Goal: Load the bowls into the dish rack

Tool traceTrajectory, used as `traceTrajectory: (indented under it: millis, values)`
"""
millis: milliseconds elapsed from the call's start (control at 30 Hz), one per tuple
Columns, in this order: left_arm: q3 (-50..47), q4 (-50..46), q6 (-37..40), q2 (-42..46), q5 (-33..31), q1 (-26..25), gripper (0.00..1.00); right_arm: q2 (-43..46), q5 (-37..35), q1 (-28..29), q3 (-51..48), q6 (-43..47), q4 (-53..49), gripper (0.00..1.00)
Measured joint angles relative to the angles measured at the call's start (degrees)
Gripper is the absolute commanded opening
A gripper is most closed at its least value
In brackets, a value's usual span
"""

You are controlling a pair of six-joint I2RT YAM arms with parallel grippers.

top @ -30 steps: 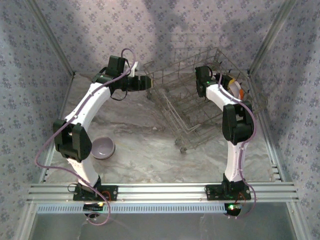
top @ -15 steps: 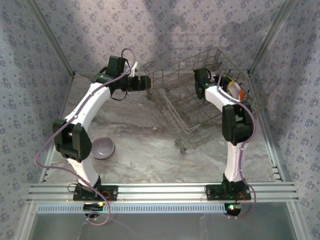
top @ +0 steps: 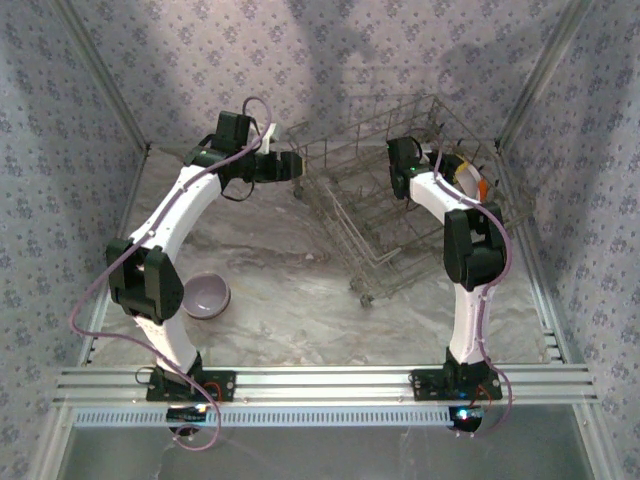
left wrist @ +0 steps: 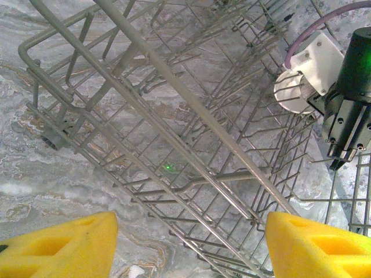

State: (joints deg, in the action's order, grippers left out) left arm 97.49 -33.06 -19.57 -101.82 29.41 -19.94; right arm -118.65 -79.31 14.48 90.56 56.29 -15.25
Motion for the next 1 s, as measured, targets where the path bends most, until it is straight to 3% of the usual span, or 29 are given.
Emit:
traceTrajectory:
  millis: [367, 1000]
  values:
    - [0.0, 0.0, 0.0, 0.0, -0.02, 0.0, 0.68, -0.02, -0.81, 0.13, -0.2, -2.75, -1.42, 0.12]
    - [0.0, 0.0, 0.0, 0.0, 0.0, 0.0, 0.69, -1.81, -3.48, 0.83, 0.68, -4.87, -3.02, 0.16]
